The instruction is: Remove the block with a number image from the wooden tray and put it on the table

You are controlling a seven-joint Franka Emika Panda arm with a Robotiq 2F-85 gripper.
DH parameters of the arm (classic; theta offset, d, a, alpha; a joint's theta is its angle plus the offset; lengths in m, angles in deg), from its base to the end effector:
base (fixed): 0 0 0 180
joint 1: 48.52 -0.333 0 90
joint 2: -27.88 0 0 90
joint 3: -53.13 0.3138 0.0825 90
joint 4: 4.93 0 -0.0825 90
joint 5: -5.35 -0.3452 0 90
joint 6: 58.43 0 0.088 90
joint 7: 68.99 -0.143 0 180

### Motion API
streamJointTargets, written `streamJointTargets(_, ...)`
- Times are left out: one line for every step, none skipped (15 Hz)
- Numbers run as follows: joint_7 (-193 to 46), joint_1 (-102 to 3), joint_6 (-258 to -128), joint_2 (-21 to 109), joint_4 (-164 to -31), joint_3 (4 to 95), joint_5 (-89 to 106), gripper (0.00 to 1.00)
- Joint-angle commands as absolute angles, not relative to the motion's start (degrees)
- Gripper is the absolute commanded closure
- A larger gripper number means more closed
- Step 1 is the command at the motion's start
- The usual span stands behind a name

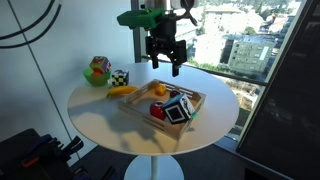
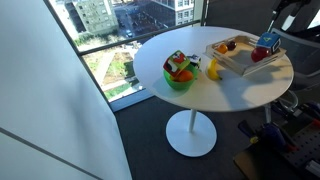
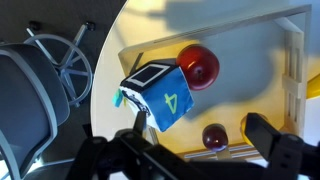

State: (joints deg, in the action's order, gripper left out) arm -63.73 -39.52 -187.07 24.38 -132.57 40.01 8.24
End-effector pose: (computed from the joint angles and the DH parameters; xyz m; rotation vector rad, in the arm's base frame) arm 0.4566 -0.1893 0.3894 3.0685 -0.4080 0.1063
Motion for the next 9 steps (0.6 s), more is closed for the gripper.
streamJointTargets(-66.4, -38.2, -186.4, 26.1, -130.8, 40.5, 10.5, 0.00)
streamJointTargets(-66.5, -38.0, -186.3, 26.4, -130.8, 40.5, 10.6, 0.00)
streamJointTargets(-66.8, -37.9, -186.6, 26.6, -130.9, 40.5, 10.9, 0.00)
streamJointTargets(-67.0, -37.8, -186.8, 26.9, -131.0, 40.4, 11.2, 0.00)
streamJointTargets(-67.4, -37.6, -187.0, 27.2, -131.0, 40.4, 11.6, 0.00)
streamJointTargets(-67.6, -37.5, -187.1, 27.6, -131.0, 40.4, 12.1, 0.00)
streamJointTargets(-67.7, -37.4, -187.2, 27.9, -131.0, 40.3, 12.6, 0.00)
streamJointTargets(-67.9, -37.3, -187.4, 28.3, -131.0, 40.3, 13.2, 0.00)
streamJointTargets(-67.8, -37.2, -187.8, 28.7, -131.1, 40.2, 13.6, 0.00)
